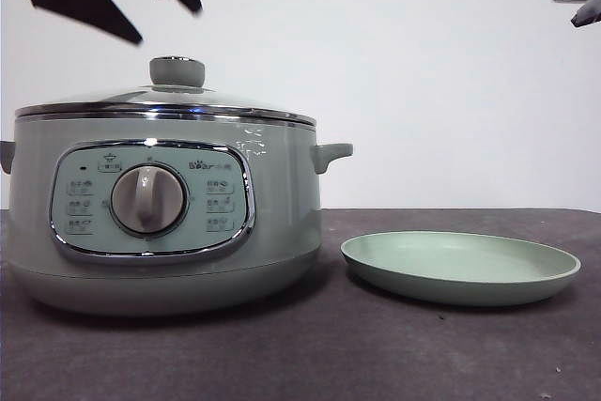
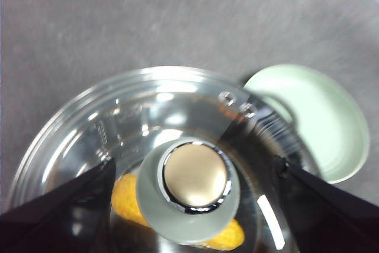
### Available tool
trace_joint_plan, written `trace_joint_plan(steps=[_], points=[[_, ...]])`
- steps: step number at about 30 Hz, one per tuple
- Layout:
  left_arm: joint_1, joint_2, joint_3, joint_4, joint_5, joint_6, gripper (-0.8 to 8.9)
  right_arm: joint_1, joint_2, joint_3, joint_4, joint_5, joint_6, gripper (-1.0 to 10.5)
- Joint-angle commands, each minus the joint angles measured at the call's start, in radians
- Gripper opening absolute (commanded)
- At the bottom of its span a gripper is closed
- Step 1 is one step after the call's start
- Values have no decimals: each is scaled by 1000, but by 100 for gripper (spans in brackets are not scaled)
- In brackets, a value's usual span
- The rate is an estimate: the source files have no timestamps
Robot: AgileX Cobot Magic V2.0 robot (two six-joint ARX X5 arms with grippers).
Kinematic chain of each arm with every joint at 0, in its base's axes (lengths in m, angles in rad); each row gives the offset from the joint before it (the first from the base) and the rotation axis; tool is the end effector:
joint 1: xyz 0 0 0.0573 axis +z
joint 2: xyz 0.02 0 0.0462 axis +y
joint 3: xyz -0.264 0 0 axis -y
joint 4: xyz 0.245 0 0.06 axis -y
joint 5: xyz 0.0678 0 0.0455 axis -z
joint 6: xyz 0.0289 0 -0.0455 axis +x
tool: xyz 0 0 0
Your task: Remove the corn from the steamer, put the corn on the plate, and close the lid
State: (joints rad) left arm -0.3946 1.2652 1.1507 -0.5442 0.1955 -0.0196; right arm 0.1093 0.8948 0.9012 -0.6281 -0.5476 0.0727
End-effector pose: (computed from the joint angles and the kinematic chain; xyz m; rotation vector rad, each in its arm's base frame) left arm 0.2442 -0.1078 0.3280 0.0481 0.6702 -0.5618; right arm 0.1719 0.0340 0.3172 0.2054 0.6409 0.6131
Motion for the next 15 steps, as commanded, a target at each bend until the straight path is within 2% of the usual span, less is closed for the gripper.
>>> trace_joint_plan(steps=[1,8,9,12,13,15], points=[[-17,42,2,5,-40,-2,436,-2,2,1,6,4,9,442],[-32,118,2,6,-43,-2,434,-2,2,1,6,4,9,442],[-32,120,2,5,-43,-2,394,-2,2,1,6,4,9,442],[-32,119,2,5,-37,18,44,-2,2,1,6,4,9,441],[-32,119,2,3,-38,25,-19,-2,2,1,7,4,9,441],[-32,119,2,5,-38,25,-9,-2,2,1,7,4,9,441]])
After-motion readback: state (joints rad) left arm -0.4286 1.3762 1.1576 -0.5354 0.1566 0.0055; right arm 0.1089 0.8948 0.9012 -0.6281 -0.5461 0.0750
